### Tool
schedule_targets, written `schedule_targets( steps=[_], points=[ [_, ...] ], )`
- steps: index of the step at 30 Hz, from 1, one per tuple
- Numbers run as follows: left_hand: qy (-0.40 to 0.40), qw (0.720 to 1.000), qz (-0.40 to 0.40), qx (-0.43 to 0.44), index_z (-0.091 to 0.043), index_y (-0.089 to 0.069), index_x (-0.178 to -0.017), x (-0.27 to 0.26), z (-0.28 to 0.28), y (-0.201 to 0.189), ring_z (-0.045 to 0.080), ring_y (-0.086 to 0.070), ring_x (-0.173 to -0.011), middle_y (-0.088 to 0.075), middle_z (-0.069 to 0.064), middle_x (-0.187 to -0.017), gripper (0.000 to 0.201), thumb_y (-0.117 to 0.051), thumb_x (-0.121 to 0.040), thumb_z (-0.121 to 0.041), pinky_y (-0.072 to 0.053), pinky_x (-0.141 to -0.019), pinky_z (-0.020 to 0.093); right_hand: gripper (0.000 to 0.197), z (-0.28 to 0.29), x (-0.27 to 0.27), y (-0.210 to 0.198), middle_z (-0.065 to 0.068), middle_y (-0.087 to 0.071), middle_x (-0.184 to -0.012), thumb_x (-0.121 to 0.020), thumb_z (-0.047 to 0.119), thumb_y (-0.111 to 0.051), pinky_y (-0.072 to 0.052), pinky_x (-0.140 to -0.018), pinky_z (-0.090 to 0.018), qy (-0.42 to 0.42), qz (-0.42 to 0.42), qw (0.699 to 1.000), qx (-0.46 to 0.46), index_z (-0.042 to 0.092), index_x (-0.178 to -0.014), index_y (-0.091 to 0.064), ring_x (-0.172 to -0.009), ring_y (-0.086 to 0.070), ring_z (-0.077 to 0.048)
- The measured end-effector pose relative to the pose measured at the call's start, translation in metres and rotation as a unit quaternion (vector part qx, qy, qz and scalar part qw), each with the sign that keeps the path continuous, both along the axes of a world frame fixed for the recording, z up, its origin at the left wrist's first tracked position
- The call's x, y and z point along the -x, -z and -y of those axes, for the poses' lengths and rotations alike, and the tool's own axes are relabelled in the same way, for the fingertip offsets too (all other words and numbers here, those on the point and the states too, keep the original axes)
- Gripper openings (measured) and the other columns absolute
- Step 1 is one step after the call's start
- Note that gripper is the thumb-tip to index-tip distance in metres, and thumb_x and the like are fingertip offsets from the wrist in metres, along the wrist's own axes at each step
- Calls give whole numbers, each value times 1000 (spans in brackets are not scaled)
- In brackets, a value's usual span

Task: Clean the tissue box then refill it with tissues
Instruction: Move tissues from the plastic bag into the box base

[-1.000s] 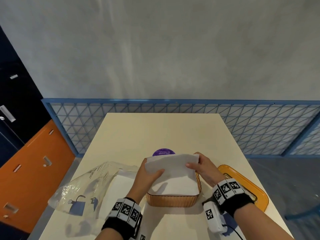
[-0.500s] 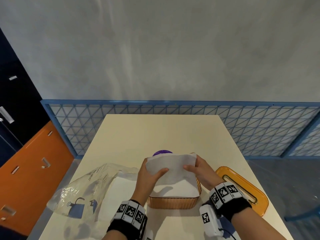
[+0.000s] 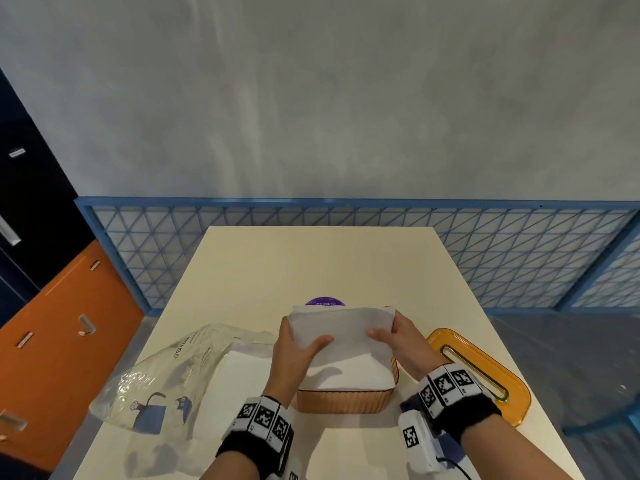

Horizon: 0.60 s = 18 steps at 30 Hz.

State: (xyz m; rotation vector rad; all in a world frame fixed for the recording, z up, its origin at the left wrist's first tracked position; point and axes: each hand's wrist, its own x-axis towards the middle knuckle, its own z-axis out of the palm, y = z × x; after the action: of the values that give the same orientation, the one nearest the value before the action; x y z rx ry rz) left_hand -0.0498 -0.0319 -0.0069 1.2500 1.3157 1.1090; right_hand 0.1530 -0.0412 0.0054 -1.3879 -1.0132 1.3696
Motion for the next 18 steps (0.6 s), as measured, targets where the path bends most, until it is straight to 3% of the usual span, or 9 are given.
schedule_targets(
  steps=[4,6,8,10,13,18],
  points=[
    [-1,1000,21,-8,-23,-38,-115,-5,1,-3,8,-55,-95,-53,-10,-104,44,-68,-83,-29,-45,-73,17,23,-2,-2,0,-14,-65,-109,-85,1,-61,-50,-92,-50,5,15,1000,-2,15,-103,-56,-101,-62,-31],
    [-21,999,25,-22,-22,-33,-116,-3,3,0,5,-55,-91,-53,-5,-103,41,-62,-88,-28,-44,-70,15,27,-1,-6,2,-12,-65,-112,-86,1,-60,-50,-95,-49,10,10,1000,-3,20,-105,-57,-104,-62,-30],
    [-53,997,11,-47,-22,-30,-119,0,5,6,13,-56,-88,-54,3,-99,40,-58,-90,-26,-44,-67,19,29,-1,-7,4,-11,-64,-113,-87,0,-58,-49,-96,-49,10,-1,1000,-4,20,-108,-57,-105,-61,-29],
    [-73,995,2,-63,-24,-34,-117,2,9,11,19,-57,-88,-56,4,-97,31,-53,-93,-25,-46,-68,24,30,-1,-7,6,-11,-64,-114,-88,0,-57,-48,-98,-49,10,-8,1000,-3,19,-111,-56,-106,-61,-30],
    [-68,995,-7,-69,-21,-46,-107,3,11,14,17,-55,-84,-58,-4,-92,11,-46,-97,-22,-45,-71,27,31,-3,-6,8,-12,-64,-118,-88,2,-58,-47,-99,-51,5,0,1000,-1,19,-114,-56,-110,-61,-31],
    [-77,996,5,-42,-14,-51,-103,6,2,14,16,-53,-87,-57,-4,-94,9,-50,-95,-18,-44,-73,23,30,-1,-5,10,-13,-64,-120,-90,1,-55,-46,-100,-50,10,-3,1000,6,19,-114,-57,-111,-60,-32]
  ],
)
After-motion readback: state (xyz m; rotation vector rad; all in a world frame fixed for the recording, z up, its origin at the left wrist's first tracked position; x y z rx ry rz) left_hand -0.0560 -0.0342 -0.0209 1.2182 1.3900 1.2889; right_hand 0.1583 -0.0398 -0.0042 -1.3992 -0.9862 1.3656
